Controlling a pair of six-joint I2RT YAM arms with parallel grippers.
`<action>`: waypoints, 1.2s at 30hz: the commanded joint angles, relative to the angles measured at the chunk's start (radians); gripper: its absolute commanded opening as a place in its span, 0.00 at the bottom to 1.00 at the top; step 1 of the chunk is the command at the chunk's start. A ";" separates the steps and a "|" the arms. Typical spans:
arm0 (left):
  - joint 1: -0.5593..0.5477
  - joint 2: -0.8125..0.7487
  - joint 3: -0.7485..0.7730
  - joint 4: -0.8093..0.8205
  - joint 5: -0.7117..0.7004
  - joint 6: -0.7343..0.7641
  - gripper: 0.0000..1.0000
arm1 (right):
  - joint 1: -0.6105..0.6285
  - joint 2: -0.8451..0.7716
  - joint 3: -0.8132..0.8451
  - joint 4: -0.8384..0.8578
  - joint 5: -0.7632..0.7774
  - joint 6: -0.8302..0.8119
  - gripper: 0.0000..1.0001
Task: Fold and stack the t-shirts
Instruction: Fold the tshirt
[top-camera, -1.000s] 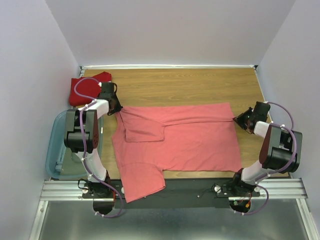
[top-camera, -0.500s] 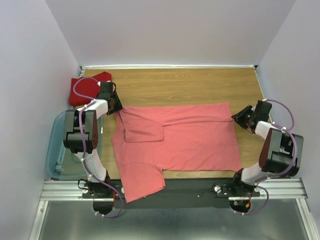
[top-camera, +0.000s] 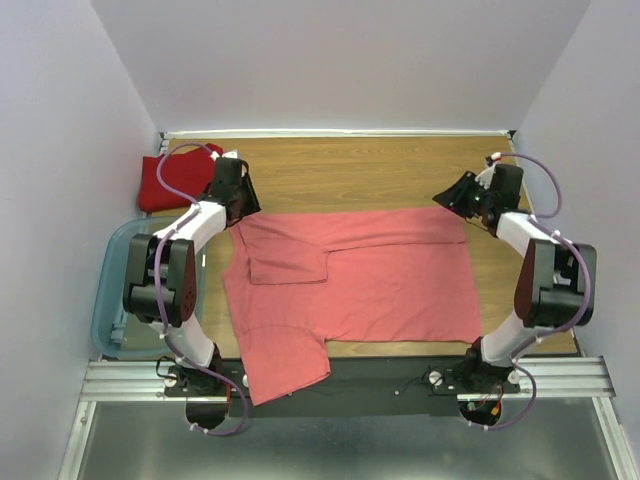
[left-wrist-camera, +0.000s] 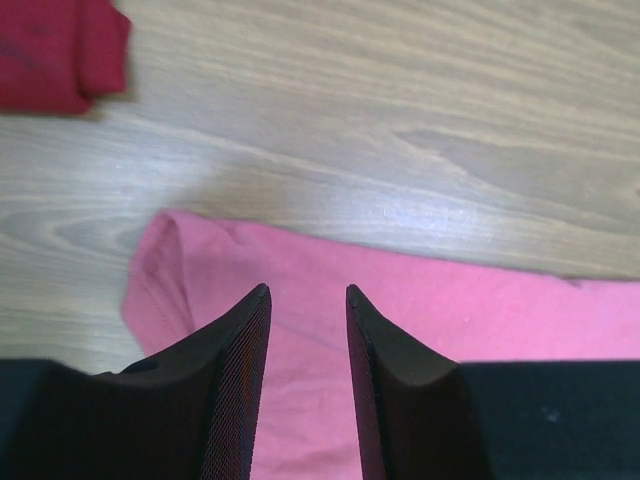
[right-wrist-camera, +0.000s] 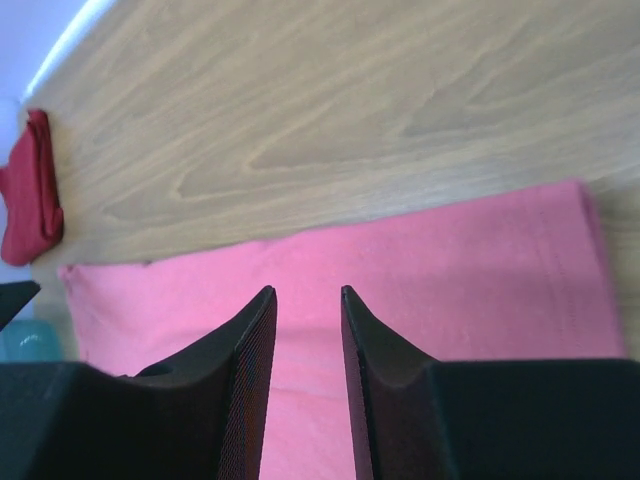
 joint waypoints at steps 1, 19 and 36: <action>0.001 0.068 -0.013 -0.010 0.002 -0.018 0.44 | 0.012 0.105 0.025 0.037 -0.087 0.031 0.40; 0.014 0.507 0.475 -0.223 0.028 0.024 0.37 | -0.077 0.526 0.233 0.112 0.045 0.098 0.41; 0.018 0.528 0.782 -0.176 0.094 0.019 0.60 | -0.121 0.615 0.530 0.049 -0.173 0.118 0.50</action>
